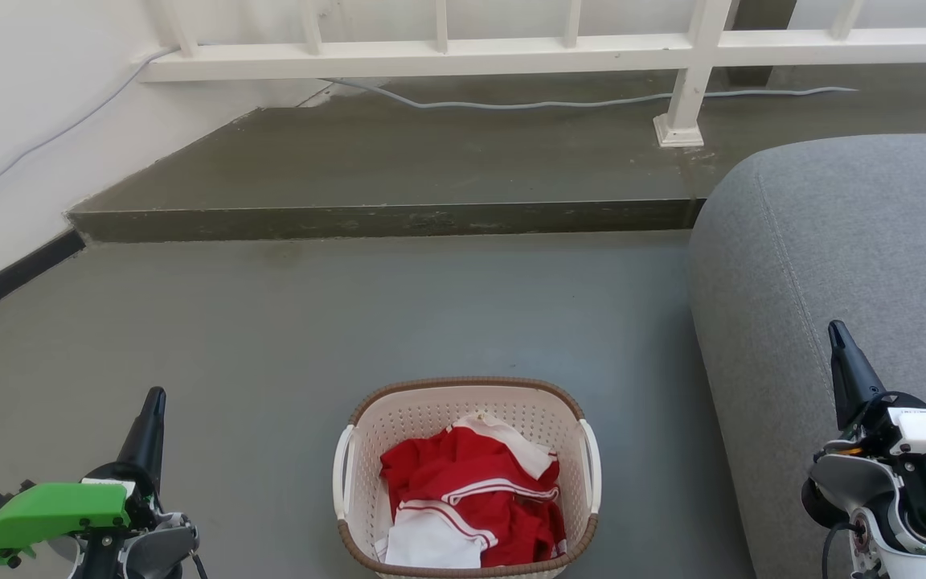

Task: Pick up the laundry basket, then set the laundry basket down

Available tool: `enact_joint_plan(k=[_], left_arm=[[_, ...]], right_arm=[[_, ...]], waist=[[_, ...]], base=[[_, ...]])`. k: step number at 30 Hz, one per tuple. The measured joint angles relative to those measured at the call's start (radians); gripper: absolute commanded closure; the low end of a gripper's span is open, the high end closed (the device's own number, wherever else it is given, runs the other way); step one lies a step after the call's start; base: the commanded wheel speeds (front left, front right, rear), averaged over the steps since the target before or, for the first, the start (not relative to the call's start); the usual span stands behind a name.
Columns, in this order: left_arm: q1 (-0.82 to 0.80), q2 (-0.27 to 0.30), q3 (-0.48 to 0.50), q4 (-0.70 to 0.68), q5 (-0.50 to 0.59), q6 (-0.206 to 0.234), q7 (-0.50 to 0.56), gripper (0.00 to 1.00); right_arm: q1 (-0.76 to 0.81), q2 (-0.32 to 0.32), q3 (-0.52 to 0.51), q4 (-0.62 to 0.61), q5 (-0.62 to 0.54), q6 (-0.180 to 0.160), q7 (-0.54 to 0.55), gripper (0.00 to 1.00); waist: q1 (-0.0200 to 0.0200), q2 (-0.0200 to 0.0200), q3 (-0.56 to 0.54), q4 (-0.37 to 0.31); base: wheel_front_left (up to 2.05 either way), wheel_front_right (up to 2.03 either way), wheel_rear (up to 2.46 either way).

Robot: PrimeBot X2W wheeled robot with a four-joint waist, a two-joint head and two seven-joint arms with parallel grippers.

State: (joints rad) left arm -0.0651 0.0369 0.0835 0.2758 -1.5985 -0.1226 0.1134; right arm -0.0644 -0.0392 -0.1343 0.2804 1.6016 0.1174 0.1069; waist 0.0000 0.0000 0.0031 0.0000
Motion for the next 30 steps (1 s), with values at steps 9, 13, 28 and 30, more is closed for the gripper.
enact_joint_plan(k=[9, 13, 28, 30], left_arm=[[0.0, 0.0, 0.0, 0.0, 0.0, 0.0, 0.0, 1.0], [0.0, 0.0, 0.0, 0.0, 0.0, 0.0, 0.0, 1.0], [0.007, -0.005, -0.001, 0.017, 0.0, 0.001, 0.0, 0.0], [0.021, -0.016, -0.003, 0.043, 0.0, 0.001, 0.0, 0.0]], right_arm=[[0.0, 0.0, 0.0, 0.0, 0.0, 0.0, 0.0, 1.0], [0.0, 0.0, 0.0, 0.0, 0.0, 0.0, 0.0, 1.0], [0.008, 0.006, 0.001, 0.017, 0.0, -0.004, 0.0, 0.0], [0.029, 0.018, 0.003, 0.04, 0.0, -0.004, 0.0, 0.0]], waist=[[0.0, 0.0, 0.0, 0.0], [0.0, 0.0, 0.0, 0.0], [0.0, 0.0, 0.0, 0.0], [0.0, 0.0, 0.0, 0.0]], base=[[0.0, 0.0, 0.0], [0.0, 0.0, 0.0], [0.0, 0.0, 0.0], [0.0, 0.0, 0.0]])
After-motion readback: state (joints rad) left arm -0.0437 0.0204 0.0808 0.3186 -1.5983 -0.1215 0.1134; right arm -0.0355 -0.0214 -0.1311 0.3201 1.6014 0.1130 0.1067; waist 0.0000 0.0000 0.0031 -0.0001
